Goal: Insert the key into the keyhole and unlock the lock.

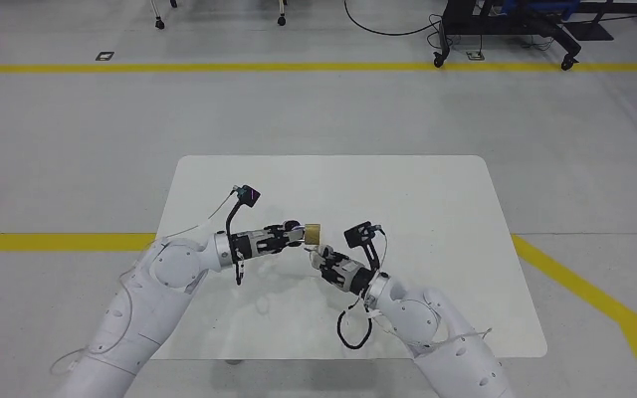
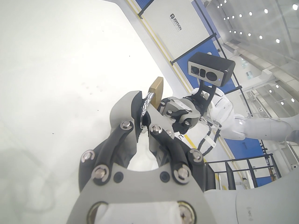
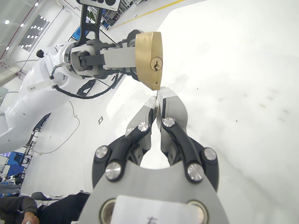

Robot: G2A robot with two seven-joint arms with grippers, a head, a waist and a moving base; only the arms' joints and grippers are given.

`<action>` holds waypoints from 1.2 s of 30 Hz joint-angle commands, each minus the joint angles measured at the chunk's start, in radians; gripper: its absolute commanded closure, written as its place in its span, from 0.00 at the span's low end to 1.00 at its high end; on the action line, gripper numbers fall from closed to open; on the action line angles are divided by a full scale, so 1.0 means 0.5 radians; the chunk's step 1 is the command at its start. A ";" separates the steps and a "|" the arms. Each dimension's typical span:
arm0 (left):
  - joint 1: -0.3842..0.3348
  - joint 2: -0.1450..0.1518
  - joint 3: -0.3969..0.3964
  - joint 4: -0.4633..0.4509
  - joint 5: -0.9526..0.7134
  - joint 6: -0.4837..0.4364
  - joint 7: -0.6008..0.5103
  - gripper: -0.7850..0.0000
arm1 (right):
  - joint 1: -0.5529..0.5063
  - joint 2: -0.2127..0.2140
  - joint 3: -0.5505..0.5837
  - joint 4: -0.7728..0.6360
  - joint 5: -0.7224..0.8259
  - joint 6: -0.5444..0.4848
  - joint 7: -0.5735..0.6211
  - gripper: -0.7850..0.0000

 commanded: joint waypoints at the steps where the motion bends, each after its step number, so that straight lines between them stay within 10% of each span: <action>1: 0.008 0.002 -0.008 -0.005 0.037 -0.002 0.037 1.00 | -0.044 0.011 0.041 -0.016 0.118 -0.117 0.064 1.00; 11: 0.046 0.003 -0.040 0.052 -0.025 -0.066 0.106 1.00 | -0.159 0.053 0.303 0.131 1.004 -0.655 0.218 1.00; 36: 0.056 -0.042 0.105 0.079 -0.614 -0.256 -0.219 1.00 | 0.029 -0.046 0.140 0.392 1.379 -0.339 -0.191 1.00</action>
